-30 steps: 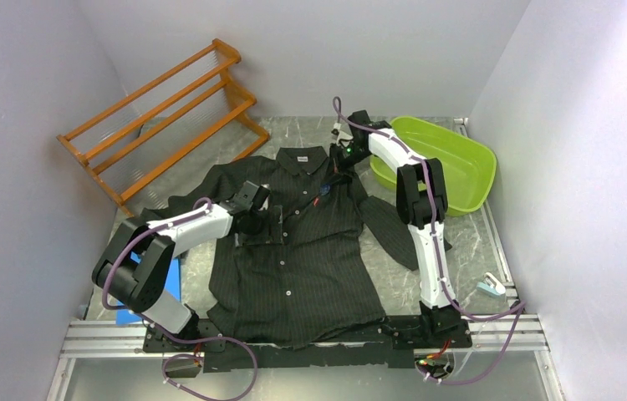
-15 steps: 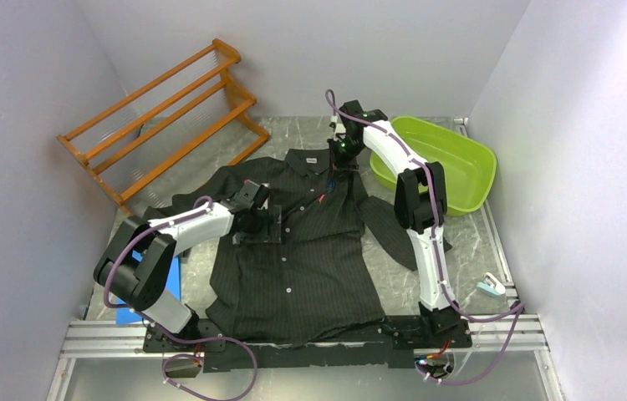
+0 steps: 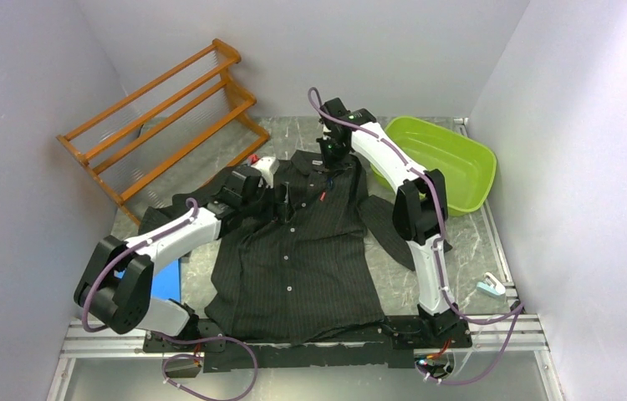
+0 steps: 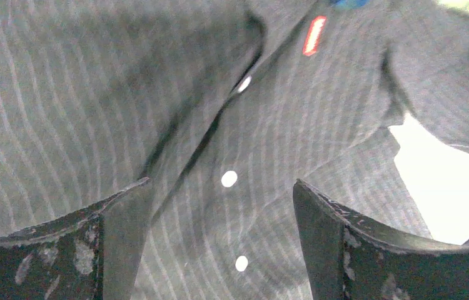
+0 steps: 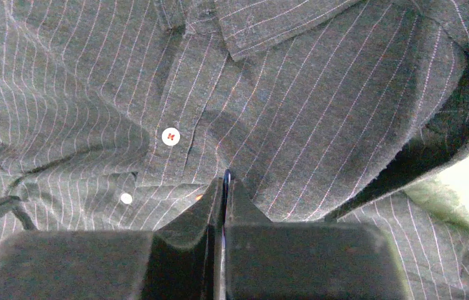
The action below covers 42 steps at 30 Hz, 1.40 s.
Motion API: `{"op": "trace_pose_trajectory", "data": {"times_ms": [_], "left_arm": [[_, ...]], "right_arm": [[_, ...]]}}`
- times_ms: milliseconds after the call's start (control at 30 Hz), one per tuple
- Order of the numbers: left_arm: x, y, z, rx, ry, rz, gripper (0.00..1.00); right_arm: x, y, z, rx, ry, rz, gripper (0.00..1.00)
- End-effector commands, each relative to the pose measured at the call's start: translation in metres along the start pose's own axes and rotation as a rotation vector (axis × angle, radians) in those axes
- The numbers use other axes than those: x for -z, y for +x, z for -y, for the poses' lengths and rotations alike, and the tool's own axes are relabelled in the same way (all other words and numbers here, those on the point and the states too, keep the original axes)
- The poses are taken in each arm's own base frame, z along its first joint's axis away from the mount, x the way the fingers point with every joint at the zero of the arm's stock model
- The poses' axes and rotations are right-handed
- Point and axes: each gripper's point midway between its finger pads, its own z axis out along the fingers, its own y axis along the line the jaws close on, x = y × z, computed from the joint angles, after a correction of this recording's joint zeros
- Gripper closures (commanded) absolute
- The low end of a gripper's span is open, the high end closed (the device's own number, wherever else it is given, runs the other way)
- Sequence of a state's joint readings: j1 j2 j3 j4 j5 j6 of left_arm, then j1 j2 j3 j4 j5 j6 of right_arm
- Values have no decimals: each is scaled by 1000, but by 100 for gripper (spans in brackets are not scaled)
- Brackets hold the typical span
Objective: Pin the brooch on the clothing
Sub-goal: Pin the brooch to the clothes.
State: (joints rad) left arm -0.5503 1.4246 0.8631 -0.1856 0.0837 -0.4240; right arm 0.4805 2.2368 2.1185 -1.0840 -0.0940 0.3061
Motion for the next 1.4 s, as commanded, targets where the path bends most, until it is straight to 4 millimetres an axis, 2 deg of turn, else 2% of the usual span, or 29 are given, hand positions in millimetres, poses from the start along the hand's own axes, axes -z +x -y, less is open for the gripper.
{"op": "trace_pose_trajectory", "data": {"times_ms": [0,100,233,300,333,533,733,933,1100,1367], "left_arm": [[7,-56,50,-167,275,275,15],[7,-67,65,-231,363,362,19],[0,-79,73,-284,404,435,27],[-3,-86,78,-326,429,473,38],[-6,-86,80,-341,440,480,41],[-18,-91,94,-444,456,529,39],[-29,-89,111,-556,411,552,39],[-42,-97,116,-545,365,593,45],[-59,-99,121,-606,307,601,45],[-66,-107,123,-612,250,615,48]], "right_arm": [[38,-24,4,-69,76,161,100],[46,-27,2,-120,70,192,100],[56,-28,0,-192,57,231,100],[58,-26,-2,-245,43,238,100],[59,-24,-4,-267,31,239,100],[61,-14,-11,-358,-6,224,100],[64,-16,-11,-364,-9,230,100],[63,-14,-11,-358,-9,224,100],[62,-13,-11,-356,-12,222,100],[62,-13,-9,-356,-6,228,100]]}}
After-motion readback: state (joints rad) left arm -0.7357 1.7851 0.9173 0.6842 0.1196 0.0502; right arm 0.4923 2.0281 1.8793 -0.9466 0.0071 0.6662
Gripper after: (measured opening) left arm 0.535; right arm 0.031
